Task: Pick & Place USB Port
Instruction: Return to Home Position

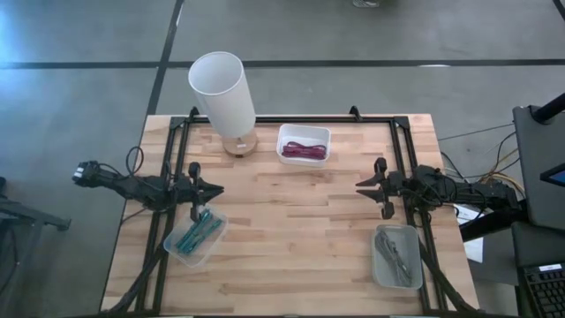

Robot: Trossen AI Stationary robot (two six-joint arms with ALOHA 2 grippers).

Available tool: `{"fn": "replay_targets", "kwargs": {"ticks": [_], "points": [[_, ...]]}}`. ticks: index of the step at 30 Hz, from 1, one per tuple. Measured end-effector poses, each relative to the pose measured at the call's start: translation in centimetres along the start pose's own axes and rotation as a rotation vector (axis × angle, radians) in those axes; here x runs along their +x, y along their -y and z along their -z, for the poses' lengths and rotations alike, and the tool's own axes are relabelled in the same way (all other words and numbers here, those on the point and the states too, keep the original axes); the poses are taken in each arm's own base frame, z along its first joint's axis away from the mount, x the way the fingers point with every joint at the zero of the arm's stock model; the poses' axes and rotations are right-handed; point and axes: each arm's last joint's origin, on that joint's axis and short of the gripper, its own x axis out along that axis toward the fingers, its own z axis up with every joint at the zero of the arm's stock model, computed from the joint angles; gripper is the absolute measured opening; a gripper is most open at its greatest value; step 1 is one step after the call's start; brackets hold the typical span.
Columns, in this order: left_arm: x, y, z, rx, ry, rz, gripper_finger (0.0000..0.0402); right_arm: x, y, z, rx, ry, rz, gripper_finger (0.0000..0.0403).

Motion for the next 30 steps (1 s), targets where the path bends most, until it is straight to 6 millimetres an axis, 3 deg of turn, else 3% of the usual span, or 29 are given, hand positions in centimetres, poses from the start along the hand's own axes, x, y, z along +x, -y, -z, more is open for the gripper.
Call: {"fn": "replay_targets", "kwargs": {"ticks": [11,30], "points": [[0.00,0.00,0.00,0.000,0.000,0.000,0.0046,0.00,0.00,0.00,0.000,0.000,0.000,0.0068],[0.00,0.00,0.00,0.000,0.000,0.000,0.0046,0.00,0.00,0.00,0.000,0.000,0.000,0.0090]]}}
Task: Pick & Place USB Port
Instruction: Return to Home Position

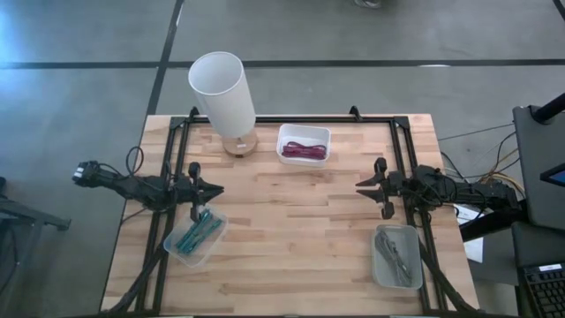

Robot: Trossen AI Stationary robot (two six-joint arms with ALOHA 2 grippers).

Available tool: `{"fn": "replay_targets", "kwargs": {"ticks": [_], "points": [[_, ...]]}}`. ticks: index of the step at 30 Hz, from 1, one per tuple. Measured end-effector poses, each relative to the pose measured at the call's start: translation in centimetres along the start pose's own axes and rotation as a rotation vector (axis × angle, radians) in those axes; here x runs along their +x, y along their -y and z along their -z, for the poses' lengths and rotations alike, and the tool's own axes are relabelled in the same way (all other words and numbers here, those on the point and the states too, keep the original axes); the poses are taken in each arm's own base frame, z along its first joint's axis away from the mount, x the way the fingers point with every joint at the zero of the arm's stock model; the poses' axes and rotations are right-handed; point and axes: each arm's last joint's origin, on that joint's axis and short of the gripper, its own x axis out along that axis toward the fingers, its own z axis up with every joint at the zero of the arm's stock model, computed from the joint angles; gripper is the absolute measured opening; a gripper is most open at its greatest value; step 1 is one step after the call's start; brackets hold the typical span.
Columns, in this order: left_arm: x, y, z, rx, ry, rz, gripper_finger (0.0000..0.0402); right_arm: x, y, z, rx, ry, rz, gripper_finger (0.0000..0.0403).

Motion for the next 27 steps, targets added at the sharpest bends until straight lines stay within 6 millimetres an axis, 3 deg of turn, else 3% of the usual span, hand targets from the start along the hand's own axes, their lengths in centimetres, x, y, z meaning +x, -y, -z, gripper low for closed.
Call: {"fn": "replay_targets", "kwargs": {"ticks": [13,27], "points": [[0.00,0.00,0.00,0.000,0.000,0.000,0.0046,0.00,0.00,0.00,0.001,0.000,0.000,0.0068],[0.00,0.00,0.00,0.000,0.000,0.000,0.0046,0.00,0.00,0.00,0.000,0.000,0.000,0.0088]]}}
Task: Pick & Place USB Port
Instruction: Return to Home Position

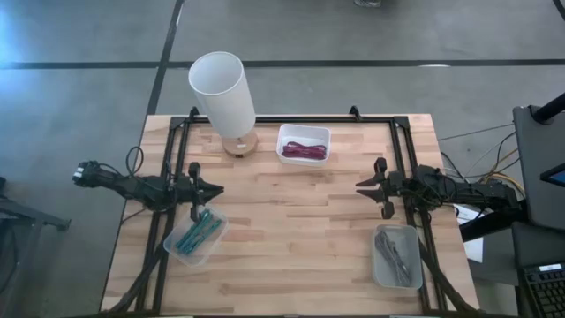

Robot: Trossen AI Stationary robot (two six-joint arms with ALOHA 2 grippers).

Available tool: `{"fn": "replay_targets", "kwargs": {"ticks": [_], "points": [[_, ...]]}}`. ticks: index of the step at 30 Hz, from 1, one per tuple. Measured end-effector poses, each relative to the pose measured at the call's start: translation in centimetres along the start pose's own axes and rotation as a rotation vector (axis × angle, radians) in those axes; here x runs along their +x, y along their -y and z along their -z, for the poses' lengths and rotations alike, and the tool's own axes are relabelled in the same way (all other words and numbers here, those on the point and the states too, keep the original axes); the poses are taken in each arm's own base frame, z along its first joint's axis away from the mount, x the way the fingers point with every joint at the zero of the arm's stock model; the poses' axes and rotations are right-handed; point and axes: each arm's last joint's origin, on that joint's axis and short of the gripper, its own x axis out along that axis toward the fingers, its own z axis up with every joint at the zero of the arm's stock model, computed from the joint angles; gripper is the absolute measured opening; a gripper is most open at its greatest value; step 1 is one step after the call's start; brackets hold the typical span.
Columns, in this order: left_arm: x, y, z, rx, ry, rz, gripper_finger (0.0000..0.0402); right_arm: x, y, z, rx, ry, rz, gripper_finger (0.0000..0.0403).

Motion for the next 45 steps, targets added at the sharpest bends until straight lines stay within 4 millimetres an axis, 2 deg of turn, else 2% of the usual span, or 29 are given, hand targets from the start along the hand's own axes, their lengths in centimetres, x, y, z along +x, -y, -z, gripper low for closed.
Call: {"fn": "replay_targets", "kwargs": {"ticks": [6,19,36,45], "points": [[0.00,0.00,0.00,0.000,0.000,0.000,0.0046,0.00,0.00,0.00,-0.001,0.000,0.000,0.0090],[0.00,0.00,0.00,0.000,0.000,0.000,0.0046,0.00,0.00,0.00,-0.001,0.000,0.000,0.0068],[0.00,0.00,0.00,0.000,0.000,0.000,0.0046,0.00,0.00,0.00,0.000,0.000,0.000,0.0091],[0.00,0.00,0.00,0.000,0.000,0.000,0.0046,0.00,0.00,0.00,-0.001,0.000,0.000,0.0079]]}}
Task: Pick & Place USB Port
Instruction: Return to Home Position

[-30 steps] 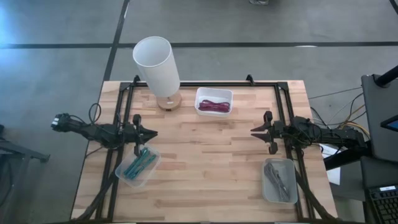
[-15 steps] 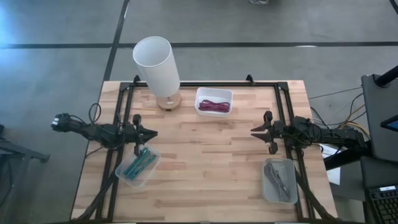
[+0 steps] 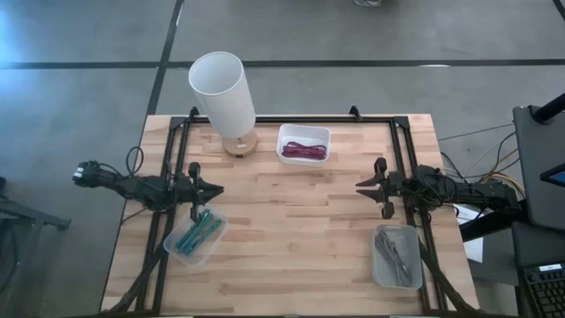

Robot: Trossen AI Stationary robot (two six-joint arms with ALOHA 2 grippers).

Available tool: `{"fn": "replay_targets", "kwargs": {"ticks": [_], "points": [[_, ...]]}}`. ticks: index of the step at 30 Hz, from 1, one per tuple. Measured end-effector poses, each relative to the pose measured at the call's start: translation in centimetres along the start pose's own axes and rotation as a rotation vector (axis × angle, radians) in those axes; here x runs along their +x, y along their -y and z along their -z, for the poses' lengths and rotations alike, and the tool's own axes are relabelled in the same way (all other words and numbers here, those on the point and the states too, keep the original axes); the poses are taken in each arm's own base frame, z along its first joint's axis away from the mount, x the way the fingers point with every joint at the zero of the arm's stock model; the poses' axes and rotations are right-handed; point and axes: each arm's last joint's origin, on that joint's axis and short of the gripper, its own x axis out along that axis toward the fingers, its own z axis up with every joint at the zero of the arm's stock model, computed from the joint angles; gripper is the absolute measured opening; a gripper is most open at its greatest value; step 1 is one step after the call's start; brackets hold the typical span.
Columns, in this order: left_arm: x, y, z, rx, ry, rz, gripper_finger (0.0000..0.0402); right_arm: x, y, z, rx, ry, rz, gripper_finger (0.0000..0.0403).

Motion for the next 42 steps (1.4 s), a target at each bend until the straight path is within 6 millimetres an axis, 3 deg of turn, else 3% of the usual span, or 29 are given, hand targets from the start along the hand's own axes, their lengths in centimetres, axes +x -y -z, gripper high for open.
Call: {"fn": "replay_targets", "kwargs": {"ticks": [8,26,42], "points": [[0.00,0.00,0.00,0.000,0.000,0.000,0.0046,0.00,0.00,0.00,0.001,0.000,0.000,0.0068],[0.00,0.00,0.00,0.000,0.000,0.000,0.0046,0.00,0.00,0.02,0.002,-0.001,0.000,0.0091],[0.00,0.00,0.00,0.000,0.000,0.000,0.0046,0.00,0.00,0.01,0.000,-0.001,0.000,0.0069]]}}
